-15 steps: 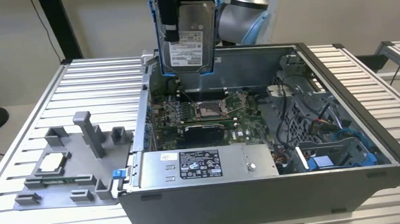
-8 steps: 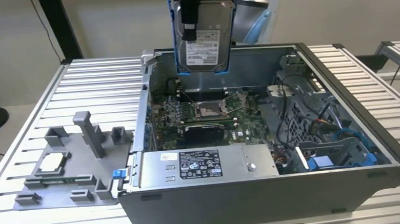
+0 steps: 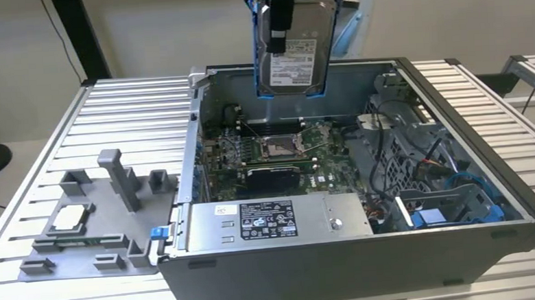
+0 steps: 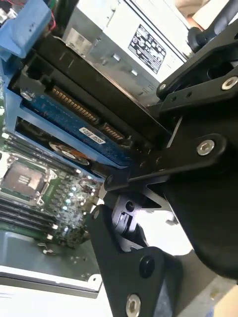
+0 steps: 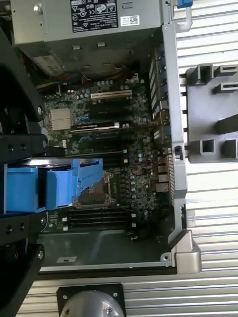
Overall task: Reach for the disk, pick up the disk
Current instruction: 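Pick up the disk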
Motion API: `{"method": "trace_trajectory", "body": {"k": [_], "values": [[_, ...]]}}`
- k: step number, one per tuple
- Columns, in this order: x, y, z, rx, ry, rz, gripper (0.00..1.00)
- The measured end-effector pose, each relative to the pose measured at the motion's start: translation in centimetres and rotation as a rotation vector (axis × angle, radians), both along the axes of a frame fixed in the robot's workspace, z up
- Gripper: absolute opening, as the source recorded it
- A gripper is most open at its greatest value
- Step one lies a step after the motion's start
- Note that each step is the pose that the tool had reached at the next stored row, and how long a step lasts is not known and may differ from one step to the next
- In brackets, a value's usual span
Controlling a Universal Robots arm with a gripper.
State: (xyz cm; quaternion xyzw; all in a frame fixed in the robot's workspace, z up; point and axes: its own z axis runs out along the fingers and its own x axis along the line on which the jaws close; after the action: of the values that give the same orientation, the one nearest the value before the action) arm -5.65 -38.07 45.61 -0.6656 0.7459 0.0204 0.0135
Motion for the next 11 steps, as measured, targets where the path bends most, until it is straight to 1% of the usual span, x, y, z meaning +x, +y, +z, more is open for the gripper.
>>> {"method": "trace_trajectory", "body": {"k": [6, 10, 11], "values": [[1.9, 0.0, 0.13, 0.0007, 0.0, 0.0, 0.0], [3.1, 0.0, 0.38, 0.0009, 0.0002, 0.0, 0.0], [3.6, 0.0, 0.56, 0.0008, 0.0006, 0.0, 0.0]]}}
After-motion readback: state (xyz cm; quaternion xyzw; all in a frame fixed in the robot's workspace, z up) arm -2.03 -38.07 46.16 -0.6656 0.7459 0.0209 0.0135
